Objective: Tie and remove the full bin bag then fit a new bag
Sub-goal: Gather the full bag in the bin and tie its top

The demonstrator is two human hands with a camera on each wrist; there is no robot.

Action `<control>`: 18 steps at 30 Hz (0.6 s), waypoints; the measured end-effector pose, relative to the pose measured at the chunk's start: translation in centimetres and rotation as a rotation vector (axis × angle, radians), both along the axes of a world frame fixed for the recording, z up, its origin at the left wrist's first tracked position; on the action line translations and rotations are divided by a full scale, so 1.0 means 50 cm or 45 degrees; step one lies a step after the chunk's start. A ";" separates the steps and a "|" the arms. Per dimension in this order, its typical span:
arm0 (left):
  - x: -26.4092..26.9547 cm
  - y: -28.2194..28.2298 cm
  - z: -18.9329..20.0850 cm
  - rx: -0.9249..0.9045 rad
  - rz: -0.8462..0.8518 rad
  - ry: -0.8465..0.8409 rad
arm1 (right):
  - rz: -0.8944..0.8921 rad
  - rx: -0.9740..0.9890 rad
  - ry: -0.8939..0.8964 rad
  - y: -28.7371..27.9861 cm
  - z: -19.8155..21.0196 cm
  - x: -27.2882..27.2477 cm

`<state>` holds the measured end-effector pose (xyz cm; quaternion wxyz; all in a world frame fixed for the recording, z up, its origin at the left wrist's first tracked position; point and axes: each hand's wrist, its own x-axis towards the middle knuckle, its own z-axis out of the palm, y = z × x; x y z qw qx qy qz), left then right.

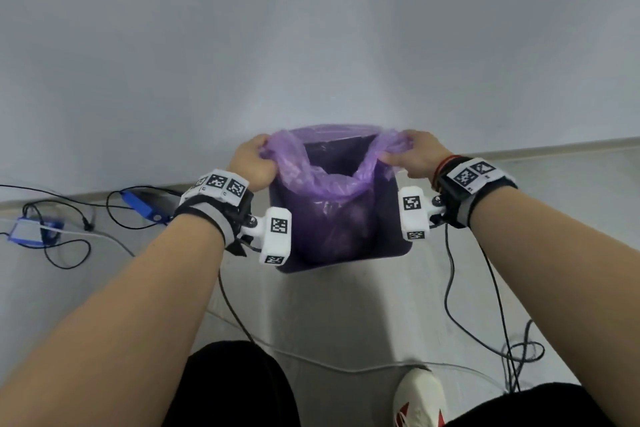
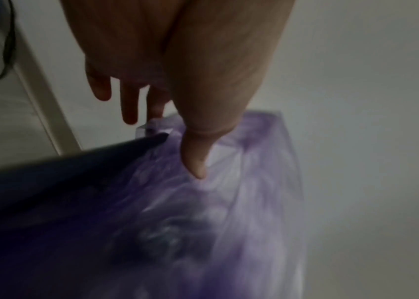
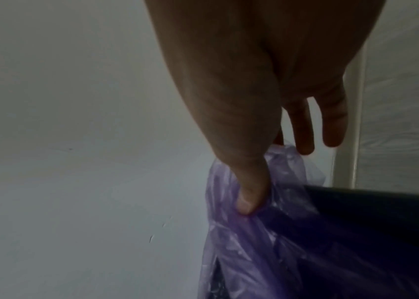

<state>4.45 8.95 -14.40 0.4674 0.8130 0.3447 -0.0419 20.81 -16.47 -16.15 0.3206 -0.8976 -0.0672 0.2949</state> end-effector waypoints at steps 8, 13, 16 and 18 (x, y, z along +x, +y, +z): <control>0.014 -0.045 0.101 -0.823 0.122 -0.712 | 0.061 1.064 0.410 0.021 0.122 -0.025; -0.002 -0.048 0.124 -0.654 0.259 -0.587 | 0.141 0.720 0.436 -0.015 0.163 -0.004; -0.002 -0.034 0.098 -0.490 0.522 -0.367 | 0.091 0.428 0.142 0.004 0.164 0.001; -0.006 -0.031 0.096 -0.694 0.525 -0.274 | 0.471 -0.046 0.035 0.022 0.174 -0.001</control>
